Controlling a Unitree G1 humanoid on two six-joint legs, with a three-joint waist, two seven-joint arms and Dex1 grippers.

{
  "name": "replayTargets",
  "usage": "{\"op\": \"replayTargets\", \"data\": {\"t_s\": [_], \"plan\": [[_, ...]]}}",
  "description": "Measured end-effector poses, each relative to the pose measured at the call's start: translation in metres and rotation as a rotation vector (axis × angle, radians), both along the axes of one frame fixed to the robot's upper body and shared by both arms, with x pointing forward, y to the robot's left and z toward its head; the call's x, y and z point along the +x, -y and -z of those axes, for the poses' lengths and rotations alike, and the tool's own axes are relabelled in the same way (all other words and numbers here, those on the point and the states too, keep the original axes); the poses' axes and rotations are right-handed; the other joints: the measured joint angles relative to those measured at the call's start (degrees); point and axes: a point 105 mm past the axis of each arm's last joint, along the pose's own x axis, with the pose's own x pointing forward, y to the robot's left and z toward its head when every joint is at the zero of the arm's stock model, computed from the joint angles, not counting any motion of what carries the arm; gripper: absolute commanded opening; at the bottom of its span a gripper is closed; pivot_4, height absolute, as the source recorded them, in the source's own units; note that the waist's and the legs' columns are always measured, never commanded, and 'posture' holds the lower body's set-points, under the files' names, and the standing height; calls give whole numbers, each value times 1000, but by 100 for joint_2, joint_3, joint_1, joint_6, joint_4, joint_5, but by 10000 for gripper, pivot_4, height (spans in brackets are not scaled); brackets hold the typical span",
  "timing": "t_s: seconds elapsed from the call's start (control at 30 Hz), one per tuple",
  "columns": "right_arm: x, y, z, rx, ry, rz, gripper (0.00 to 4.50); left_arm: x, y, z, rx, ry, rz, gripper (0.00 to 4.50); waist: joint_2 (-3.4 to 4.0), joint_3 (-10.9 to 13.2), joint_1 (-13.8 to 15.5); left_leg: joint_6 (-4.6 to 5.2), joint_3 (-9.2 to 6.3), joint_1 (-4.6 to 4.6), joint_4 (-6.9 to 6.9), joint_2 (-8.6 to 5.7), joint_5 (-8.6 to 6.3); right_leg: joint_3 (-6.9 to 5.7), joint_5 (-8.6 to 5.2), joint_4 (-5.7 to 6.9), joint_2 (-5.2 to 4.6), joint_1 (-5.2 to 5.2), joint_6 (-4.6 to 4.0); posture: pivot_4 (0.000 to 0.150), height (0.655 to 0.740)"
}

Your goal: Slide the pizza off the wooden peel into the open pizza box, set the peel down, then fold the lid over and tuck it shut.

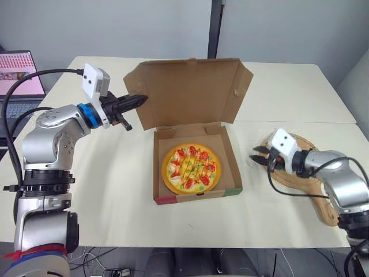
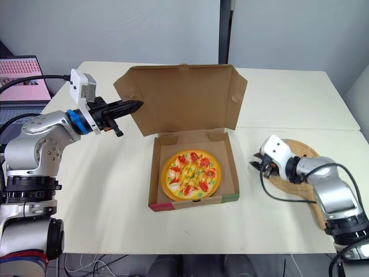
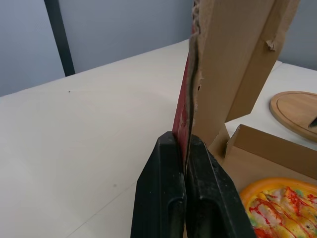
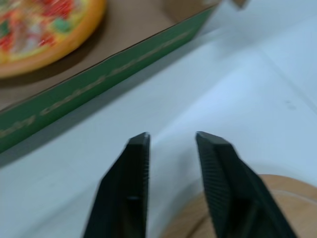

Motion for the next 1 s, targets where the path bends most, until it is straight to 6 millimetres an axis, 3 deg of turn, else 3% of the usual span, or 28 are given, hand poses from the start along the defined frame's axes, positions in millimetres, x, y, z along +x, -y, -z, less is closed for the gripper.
{"op": "replayTargets", "data": {"t_s": [0.03, 0.07, 0.17, 0.37, 0.53, 0.67, 0.8, 1.0], "plan": [[-4, -3, 4, -1, -13, -17, 784, 1, 1, 0, 0, -2, 7, 0, 0, 0, 2, 0, 0, -1, 0, 0, 0, 0, 0, 0, 0, 0, 0, 1500, 7332], [-10, -8, 7, -2, -25, -43, 313, 2, 2, 0, -5, -4, 16, 0, 0, 0, 7, 0, -1, 0, 1, 0, 0, 0, 0, 1, 0, 0, 0, 1500, 7332], [-32, -31, 13, 16, -69, -147, 313, 2, 8, 0, -24, -2, 59, 0, -2, -1, 13, -2, -4, -1, 2, 1, 1, -2, 0, 2, 0, 2, 0, 1500, 7332], [-52, -51, 12, 47, -117, -195, 313, 3, 10, 0, -33, 11, 106, 0, -3, -2, 5, -3, -6, 1, 5, 6, 2, -3, 1, 4, 5, 2, 1, 1500, 7332], [-61, -65, 12, 75, -131, -211, 313, 3, 7, 0, -26, 30, 124, 0, -3, -2, 3, -3, -6, 1, 6, 7, 2, -3, 1, 3, 7, 2, 1, 1500, 7332], [-58, -62, 13, 77, -133, -174, 313, 3, 6, 3, -24, 29, 131, 0, -6, -4, 6, -3, -5, 0, 7, 7, 2, -3, 1, 3, 7, 3, 1, 1500, 7332], [-39, -45, -7, 125, -72, -81, 8970, 3, 6, 3, -23, 30, 131, 0, -6, -4, 12, -3, -4, 0, 8, 6, 2, -2, 1, 4, 7, 3, 1, 1500, 7332], [-8, -24, -49, 246, 107, 78, 29566, 0, 4, 3, -12, 44, 108, 0, -7, -5, -7, -3, -3, 2, 7, 12, 2, -2, 1, 9, 8, 2, 0, 1500, 7332]]}}
